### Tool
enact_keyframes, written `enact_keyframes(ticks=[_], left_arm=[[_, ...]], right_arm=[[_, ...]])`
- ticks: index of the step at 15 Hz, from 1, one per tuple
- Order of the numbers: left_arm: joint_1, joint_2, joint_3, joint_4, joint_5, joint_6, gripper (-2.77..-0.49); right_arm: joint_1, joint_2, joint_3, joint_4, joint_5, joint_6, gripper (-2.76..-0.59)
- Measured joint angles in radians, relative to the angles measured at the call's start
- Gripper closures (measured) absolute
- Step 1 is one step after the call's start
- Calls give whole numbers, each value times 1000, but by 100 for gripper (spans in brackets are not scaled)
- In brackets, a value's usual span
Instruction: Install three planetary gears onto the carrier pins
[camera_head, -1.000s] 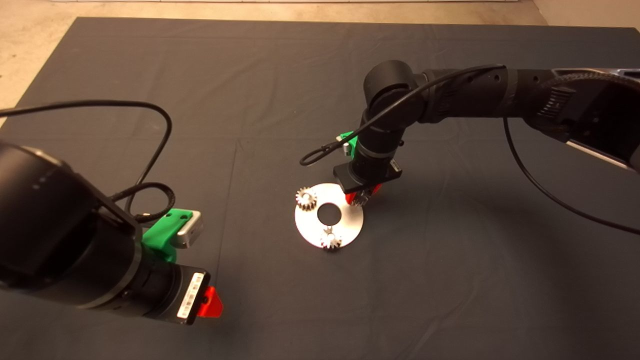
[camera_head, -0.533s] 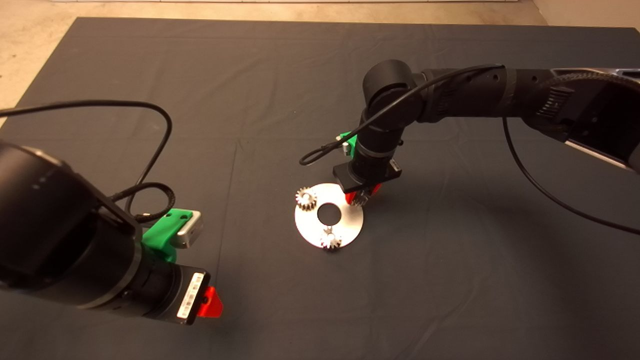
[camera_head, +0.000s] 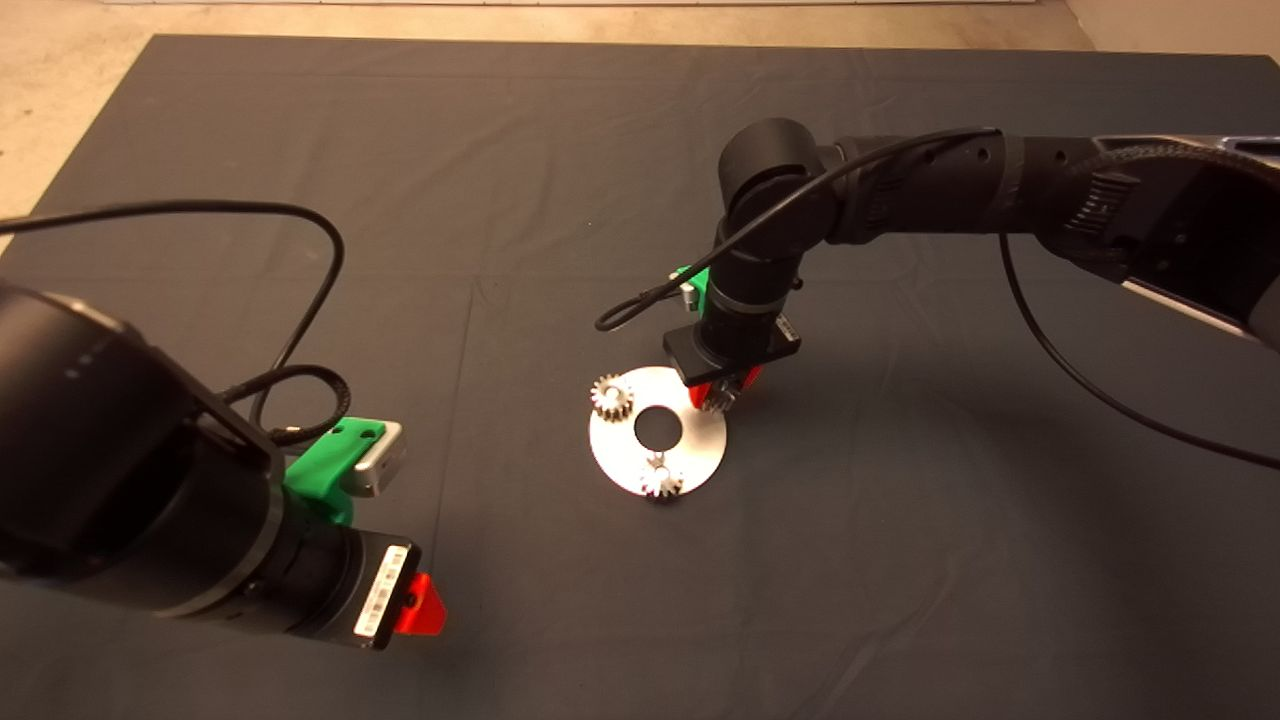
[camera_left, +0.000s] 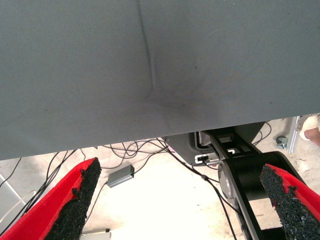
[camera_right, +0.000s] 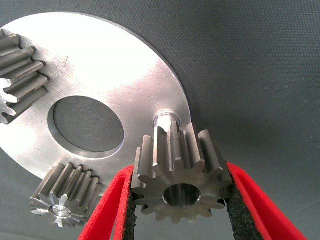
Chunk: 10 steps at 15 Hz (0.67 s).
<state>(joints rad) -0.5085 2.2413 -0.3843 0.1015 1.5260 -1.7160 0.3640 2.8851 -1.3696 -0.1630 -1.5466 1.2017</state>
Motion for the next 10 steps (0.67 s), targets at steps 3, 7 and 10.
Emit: enact_keyframes(ticks=[3, 7, 10], left_arm=[[0, 0, 0, 0, 0, 0, -233], [0, 0, 0, 0, 0, 0, -233], [0, 0, 0, 0, 0, 0, -233]], right_arm=[[0, 2, -1, 0, 0, 0, -106], [0, 2, -1, -1, 0, 0, -106], [0, 2, -1, -1, 0, 0, -106]])
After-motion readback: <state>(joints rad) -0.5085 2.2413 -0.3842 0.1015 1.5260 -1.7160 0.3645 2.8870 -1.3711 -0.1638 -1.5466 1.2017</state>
